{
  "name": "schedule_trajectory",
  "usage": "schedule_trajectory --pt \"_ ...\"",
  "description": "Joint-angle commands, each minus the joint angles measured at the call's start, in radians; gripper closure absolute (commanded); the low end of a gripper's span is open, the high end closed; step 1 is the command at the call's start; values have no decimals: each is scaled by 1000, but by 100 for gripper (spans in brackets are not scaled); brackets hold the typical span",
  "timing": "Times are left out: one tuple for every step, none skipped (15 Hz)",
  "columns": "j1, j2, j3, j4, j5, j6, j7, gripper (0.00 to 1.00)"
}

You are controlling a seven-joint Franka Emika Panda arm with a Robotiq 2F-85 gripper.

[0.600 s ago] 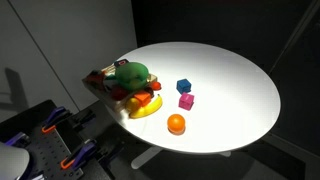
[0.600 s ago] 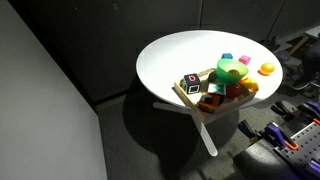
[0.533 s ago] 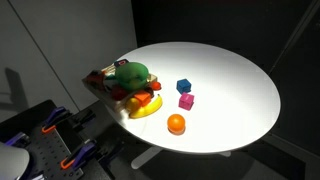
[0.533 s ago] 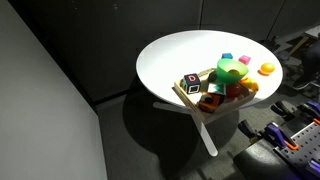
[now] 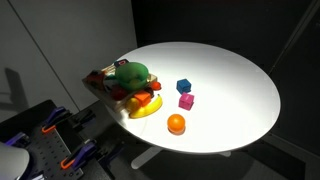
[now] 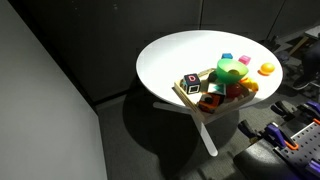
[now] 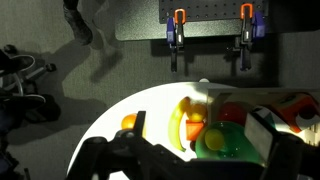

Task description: Move the blue block from the table to the tray

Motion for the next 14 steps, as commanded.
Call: schedule_trajectory --pt "14 41 -23 41 32 16 16 0" --pt "14 53 -27 49 44 30 18 0" --pt "13 63 -31 55 56 41 17 0" --pt "12 74 -37 60 73 61 16 0" --pt "11 87 -42 68 89 81 17 0" --pt "10 99 -47 73 103 102 15 0" --pt "8 114 -52 79 119 136 19 0" --pt "7 128 -57 85 133 164 18 0" --pt "5 141 -61 87 146 203 19 0" --pt "4 153 -65 86 155 247 20 0" --pt "1 167 -69 84 162 297 24 0" --pt "-1 184 -72 84 165 342 25 0" --pt "-2 204 -75 86 167 380 22 0" --pt "-3 222 -78 88 167 413 22 0"
